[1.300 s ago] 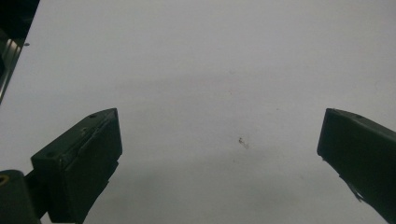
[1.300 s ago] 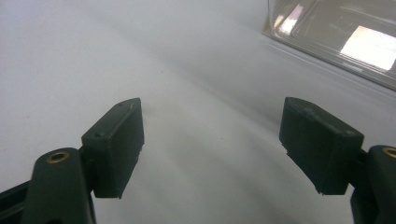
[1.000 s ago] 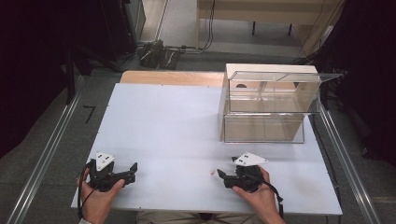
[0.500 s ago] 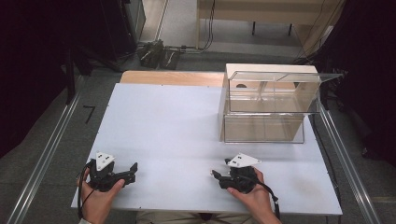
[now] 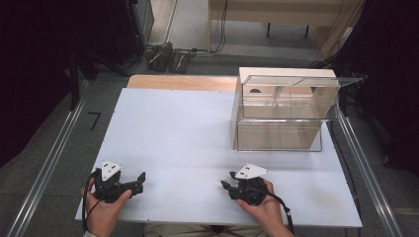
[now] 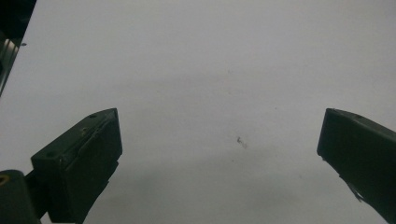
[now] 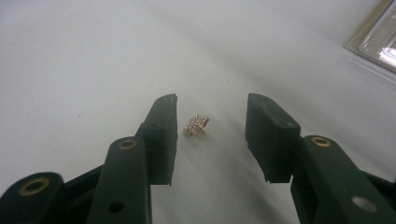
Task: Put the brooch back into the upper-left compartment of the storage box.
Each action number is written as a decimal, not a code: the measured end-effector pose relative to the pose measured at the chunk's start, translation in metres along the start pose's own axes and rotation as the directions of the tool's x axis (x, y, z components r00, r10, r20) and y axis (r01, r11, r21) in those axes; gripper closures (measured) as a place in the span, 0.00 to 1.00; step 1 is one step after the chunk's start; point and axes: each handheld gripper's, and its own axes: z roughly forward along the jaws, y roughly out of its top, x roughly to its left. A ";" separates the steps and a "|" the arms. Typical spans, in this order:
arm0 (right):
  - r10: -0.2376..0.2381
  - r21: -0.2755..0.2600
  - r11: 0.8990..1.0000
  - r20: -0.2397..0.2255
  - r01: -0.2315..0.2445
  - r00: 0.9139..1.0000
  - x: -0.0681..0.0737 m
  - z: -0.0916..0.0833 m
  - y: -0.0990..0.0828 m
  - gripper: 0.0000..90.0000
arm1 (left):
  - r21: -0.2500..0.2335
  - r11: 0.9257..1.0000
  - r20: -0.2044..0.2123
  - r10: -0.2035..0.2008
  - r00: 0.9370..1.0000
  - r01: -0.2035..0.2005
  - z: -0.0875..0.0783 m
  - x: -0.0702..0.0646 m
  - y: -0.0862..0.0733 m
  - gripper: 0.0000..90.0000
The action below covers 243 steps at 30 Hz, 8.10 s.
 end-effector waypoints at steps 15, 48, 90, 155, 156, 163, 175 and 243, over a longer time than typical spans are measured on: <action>-0.033 0.018 0.999 -0.022 0.033 0.999 0.005 0.005 0.000 0.78 | -0.001 1.000 0.003 -0.001 1.000 0.001 0.000 0.000 0.000 0.01; -0.014 -0.008 1.000 -0.059 0.014 0.998 0.000 -0.011 0.006 0.97 | -0.001 1.000 0.006 -0.004 1.000 0.004 0.000 0.000 0.000 0.01; 0.008 -0.082 0.997 -0.050 -0.012 0.999 -0.015 -0.051 0.030 0.97 | -0.001 1.000 0.009 -0.007 1.000 0.007 0.000 0.000 0.000 0.01; 0.061 -0.227 0.972 0.033 -0.052 0.998 -0.060 -0.112 0.080 0.97 | -0.013 1.000 0.013 -0.015 1.000 0.015 -0.001 0.000 0.001 0.01; 0.063 -0.230 0.972 0.035 -0.053 0.997 -0.060 -0.113 0.081 0.97 | -0.014 1.000 0.013 -0.016 1.000 0.017 -0.001 0.000 0.001 0.01; 0.066 -0.245 0.968 0.039 -0.054 0.997 -0.064 -0.117 0.085 0.97 | -0.014 1.000 0.012 -0.017 1.000 0.018 -0.002 0.000 0.001 0.01; 0.074 -0.258 0.964 0.046 -0.060 0.996 -0.070 -0.122 0.093 0.97 | -0.018 1.000 0.014 -0.019 1.000 0.019 -0.002 0.000 0.001 0.01; 0.173 -0.339 0.930 0.068 -0.140 0.983 -0.113 -0.130 0.113 0.79 | -0.020 1.000 0.016 -0.019 1.000 0.019 -0.002 0.002 0.001 0.01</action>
